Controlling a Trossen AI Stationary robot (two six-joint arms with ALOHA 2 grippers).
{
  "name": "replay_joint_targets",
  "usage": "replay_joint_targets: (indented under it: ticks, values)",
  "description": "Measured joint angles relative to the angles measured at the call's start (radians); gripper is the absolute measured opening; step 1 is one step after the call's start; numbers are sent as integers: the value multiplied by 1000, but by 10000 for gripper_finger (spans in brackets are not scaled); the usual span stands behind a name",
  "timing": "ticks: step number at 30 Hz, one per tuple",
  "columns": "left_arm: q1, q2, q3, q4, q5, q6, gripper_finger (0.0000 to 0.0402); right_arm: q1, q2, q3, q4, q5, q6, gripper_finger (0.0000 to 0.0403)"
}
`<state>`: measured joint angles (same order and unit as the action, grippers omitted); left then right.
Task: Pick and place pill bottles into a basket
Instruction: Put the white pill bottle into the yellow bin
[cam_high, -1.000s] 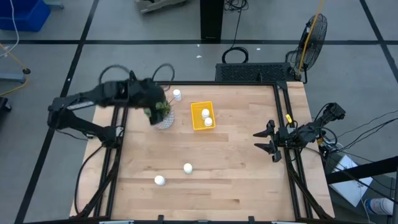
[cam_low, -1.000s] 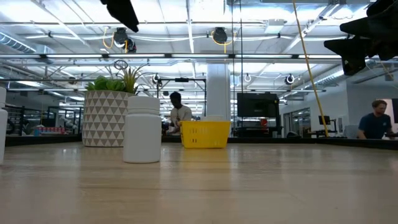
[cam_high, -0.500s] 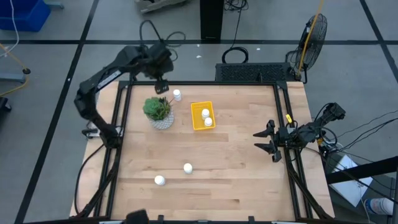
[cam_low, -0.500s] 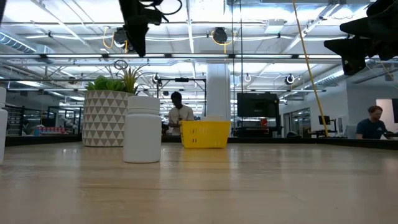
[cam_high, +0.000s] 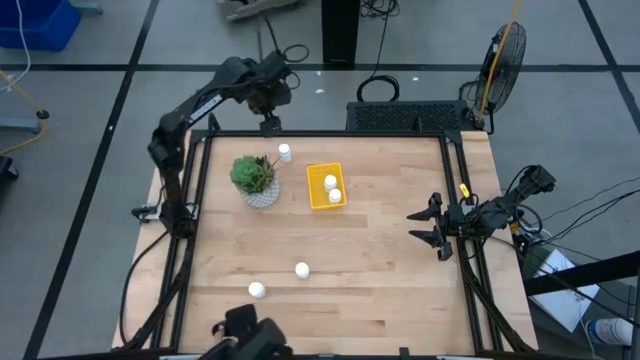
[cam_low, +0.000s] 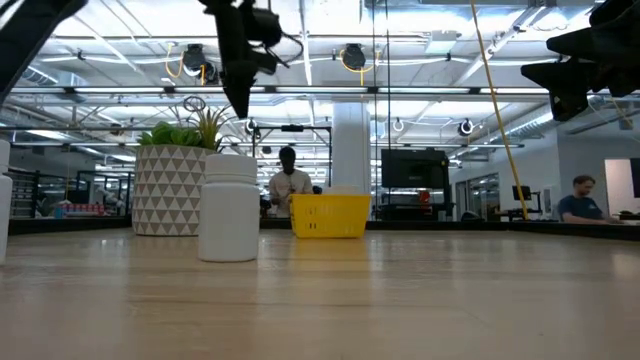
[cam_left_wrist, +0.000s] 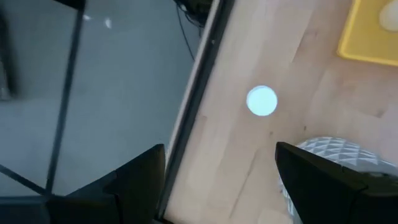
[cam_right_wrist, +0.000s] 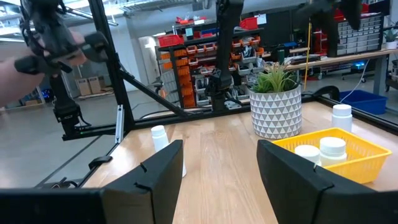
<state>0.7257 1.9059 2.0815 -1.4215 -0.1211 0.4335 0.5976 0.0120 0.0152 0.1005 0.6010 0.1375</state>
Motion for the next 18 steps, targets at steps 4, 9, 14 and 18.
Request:
replay_joint_targets:
  ticks: [4, 9, 14, 18]
  values:
    - [2, 57, 0, -6, 61, -1, 310, 0, 0, 0, 0, 0, 0, 196]
    - [-7, 115, 0, -17, 105, 6, 310, 0, 0, 0, 0, 0, 0, 196]
    - [-3, 140, -4, -68, 111, 10, 310, 0, 0, 0, 0, 0, 0, 196]
    - [9, 139, -13, -98, 124, 10, 310, 0, 0, 0, 0, 0, 0, 196]
